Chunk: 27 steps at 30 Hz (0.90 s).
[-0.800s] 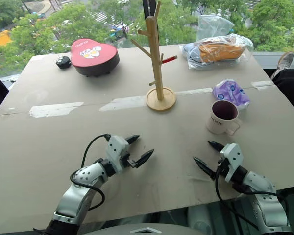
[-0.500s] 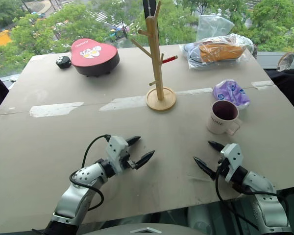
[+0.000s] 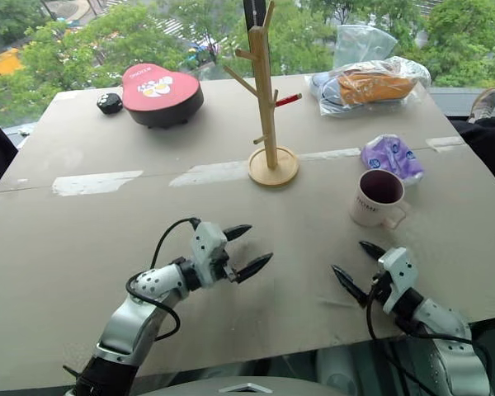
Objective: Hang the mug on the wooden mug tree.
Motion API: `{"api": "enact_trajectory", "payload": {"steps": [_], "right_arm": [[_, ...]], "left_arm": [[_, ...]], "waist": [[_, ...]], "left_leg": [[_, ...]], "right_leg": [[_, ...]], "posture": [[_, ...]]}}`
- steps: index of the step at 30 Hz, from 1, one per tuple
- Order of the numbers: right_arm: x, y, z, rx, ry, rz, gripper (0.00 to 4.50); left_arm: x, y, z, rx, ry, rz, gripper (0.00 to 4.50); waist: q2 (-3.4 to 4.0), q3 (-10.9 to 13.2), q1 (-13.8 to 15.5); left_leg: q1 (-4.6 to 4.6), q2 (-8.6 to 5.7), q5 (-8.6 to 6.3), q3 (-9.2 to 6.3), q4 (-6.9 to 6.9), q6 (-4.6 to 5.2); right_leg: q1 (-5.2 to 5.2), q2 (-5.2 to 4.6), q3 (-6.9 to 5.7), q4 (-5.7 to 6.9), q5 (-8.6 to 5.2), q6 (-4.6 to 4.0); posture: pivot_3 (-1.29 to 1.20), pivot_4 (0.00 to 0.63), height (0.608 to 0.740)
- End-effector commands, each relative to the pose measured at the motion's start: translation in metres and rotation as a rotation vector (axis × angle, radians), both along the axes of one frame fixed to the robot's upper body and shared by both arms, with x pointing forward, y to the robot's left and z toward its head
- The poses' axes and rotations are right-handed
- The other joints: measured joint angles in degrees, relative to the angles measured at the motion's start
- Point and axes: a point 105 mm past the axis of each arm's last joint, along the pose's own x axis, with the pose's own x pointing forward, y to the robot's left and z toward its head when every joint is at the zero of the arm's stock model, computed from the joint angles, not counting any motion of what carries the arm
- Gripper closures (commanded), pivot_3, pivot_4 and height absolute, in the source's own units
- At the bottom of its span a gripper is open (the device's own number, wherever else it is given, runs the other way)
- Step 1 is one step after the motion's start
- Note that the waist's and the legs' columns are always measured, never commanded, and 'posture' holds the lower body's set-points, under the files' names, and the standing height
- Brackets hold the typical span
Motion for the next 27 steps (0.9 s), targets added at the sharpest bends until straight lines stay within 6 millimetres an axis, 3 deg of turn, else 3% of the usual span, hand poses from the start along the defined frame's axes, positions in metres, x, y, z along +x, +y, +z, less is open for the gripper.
{"api": "enact_trajectory", "payload": {"steps": [1, 5, 13, 24, 27], "right_arm": [[-0.004, -0.029, 0.016, 0.003, -0.053, -0.168, 0.05], [-0.002, -0.047, 0.027, 0.012, -0.091, -0.276, 0.05], [0.022, -0.05, 0.041, 0.021, -0.158, -0.32, 0.05], [0.056, -0.059, 0.043, 0.018, -0.19, -0.284, 0.05], [0.06, -0.058, 0.042, 0.043, -0.169, -0.214, 0.9]], "left_arm": [[-0.006, -0.018, 0.017, -0.026, -0.041, -0.141, 0.0], [-0.005, -0.03, 0.029, -0.011, -0.081, -0.233, 0.0], [0.002, -0.036, 0.044, 0.023, -0.162, -0.265, 0.0], [0.003, -0.034, 0.042, 0.025, -0.168, -0.233, 0.0], [0.004, -0.033, 0.043, 0.025, -0.173, -0.227, 0.0]], "waist": [[0.0, 0.0, -0.06], [0.04, 0.03, -0.36], [0.03, 0.03, -0.19], [0.02, 0.04, -0.2], [0.02, 0.04, -0.24]], "left_leg": [[0.0, 0.0, 0.0, 0.02, 0.0, 0.0], [0.03, 0.04, 0.0, 0.05, -0.01, -0.01], [0.06, 0.06, 0.07, 0.05, 0.0, -0.1], [-0.01, 0.05, 0.07, 0.09, -0.01, -0.09], [-0.02, 0.04, 0.07, 0.11, -0.01, -0.09]], "right_leg": [[-0.01, -0.01, 0.02, 0.0, 0.0, 0.0], [-0.02, 0.02, 0.07, 0.03, 0.0, 0.0], [-0.02, 0.21, 0.09, 0.06, 0.0, -0.01], [-0.14, 0.2, 0.14, 0.06, 0.01, -0.02], [-0.13, 0.2, 0.16, 0.05, 0.01, -0.02]], "posture": [[0.0, 0.15, 0.74], [0.0, 0.15, 0.74], [0.0, 0.15, 0.74], [0.0, 0.15, 0.74], [0.0, 0.15, 0.74]]}}
